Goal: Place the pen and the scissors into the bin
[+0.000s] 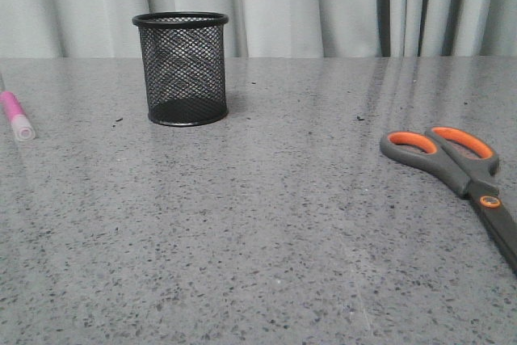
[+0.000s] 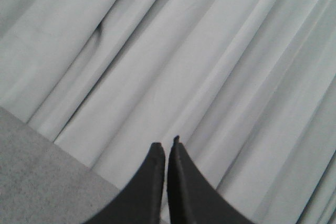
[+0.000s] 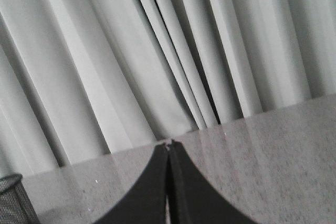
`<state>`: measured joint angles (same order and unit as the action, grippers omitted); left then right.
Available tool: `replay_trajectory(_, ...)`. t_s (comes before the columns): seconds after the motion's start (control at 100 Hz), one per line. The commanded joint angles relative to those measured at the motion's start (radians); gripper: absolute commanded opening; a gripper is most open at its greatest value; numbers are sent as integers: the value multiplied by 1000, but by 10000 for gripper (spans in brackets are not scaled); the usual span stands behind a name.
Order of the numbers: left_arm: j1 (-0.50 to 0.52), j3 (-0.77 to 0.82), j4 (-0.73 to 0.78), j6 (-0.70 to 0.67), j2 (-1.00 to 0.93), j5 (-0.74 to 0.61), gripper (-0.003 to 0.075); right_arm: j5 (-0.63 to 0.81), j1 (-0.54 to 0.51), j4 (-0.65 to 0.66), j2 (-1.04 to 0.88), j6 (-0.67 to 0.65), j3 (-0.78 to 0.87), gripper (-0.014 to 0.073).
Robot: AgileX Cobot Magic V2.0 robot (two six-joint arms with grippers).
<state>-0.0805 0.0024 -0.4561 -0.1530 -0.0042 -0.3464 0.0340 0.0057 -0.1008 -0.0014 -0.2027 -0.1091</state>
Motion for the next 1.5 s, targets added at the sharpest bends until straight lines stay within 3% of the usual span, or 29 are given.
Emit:
replay_trajectory(0.0, -8, -2, 6, -19, -17, 73, 22, 35, -4, 2, 60, 1, -84, -68)
replay_trajectory(0.06, -8, -56, 27, -19, 11, 218, 110, 13, -4, 2, 100, 1, -119, -68)
replay_trajectory(0.18, -8, -182, 132, -19, 130, 360, 403, -43, 0, 2, 182, 1, -207, -67)
replay_trajectory(0.25, -8, -271, 154, -16, 224, 422, 482, -84, 0, 2, 238, 1, -264, -41)
replay_trajectory(0.44, -8, -558, 200, -7, 543, 712, 384, -232, 0, 2, 401, 1, -419, 170)
replay_trajectory(0.56, -8, -745, 221, -7, 760, 895, 377, -270, 9, 2, 467, 1, -465, 314)
replay_trajectory(0.63, -8, -850, 221, -7, 881, 987, 377, -270, 27, 2, 486, 1, -470, 356)
replay_trajectory(0.97, -8, -1206, 195, -20, 1342, 1194, 377, -338, 90, 2, 509, 1, -470, 360)
replay_trajectory(1.49, -8, -1259, 231, -144, 1608, 1193, 349, -376, 90, 2, 509, 1, -470, 360)
